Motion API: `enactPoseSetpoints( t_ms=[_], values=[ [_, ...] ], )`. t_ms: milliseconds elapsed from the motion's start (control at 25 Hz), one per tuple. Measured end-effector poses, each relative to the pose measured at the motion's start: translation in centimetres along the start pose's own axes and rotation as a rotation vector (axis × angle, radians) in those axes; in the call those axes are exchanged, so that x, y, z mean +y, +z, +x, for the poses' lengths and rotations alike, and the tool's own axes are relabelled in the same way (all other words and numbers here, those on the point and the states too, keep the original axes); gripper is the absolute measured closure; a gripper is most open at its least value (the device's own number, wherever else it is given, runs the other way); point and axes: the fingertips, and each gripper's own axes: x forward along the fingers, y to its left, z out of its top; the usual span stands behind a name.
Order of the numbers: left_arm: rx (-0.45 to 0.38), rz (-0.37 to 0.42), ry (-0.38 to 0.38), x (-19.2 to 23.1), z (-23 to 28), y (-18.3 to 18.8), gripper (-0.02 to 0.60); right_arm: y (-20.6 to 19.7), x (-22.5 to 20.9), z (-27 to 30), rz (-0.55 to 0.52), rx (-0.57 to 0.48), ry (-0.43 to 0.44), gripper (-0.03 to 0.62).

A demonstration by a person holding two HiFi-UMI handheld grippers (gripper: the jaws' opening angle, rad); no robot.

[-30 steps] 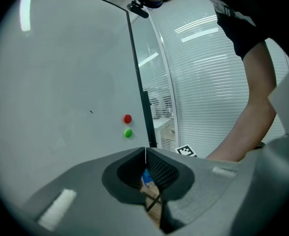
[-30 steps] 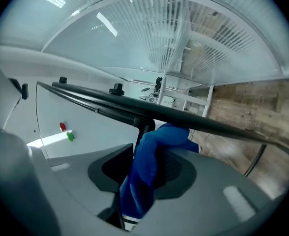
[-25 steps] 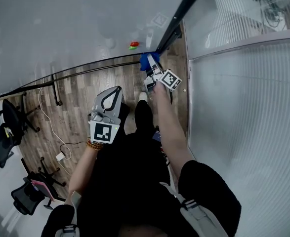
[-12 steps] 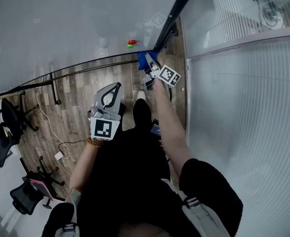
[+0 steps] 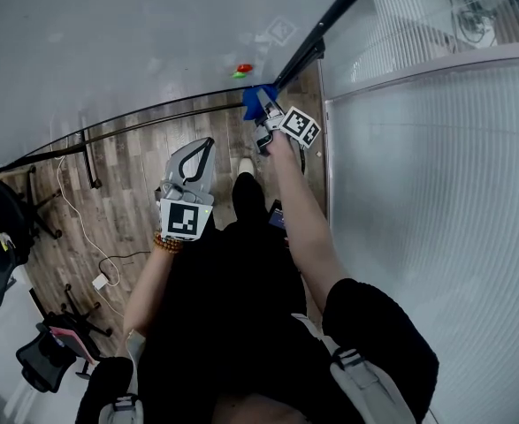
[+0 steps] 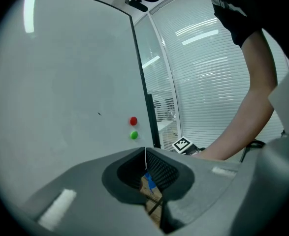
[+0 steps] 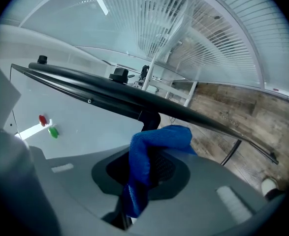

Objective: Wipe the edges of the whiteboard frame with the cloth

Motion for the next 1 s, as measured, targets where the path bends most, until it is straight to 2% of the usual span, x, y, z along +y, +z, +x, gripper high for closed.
enactPoseSetpoints(
  t_ms=[240, 400, 560, 720, 1000],
  values=[
    [-0.031, -0.007, 0.006, 1.2, -0.6, 1.0, 0.581, -0.4, 0.9, -0.2, -0.004, -0.007, -0.01, 0.52],
    [-0.022, -0.026, 0.016, 2.2, -1.0, -0.7, 0.581, -0.8, 0.9, 0.2, -0.001, -0.021, -0.017, 0.522],
    [-0.046, -0.033, 0.004, 4.6, -2.5, -0.3, 0.581, -2.4, 2.6, 1.5, -0.03, -0.016, -0.026, 0.522],
    [-0.055, -0.024, -0.013, 5.7, -2.2, 0.1, 0.581, -1.9, 3.2, 2.3, -0.059, -0.016, -0.049, 0.522],
    [-0.06, -0.013, -0.016, 5.2, -3.1, -0.4, 0.581, -2.6, 2.8, 1.8, -0.087, -0.037, -0.063, 0.52]
  ],
)
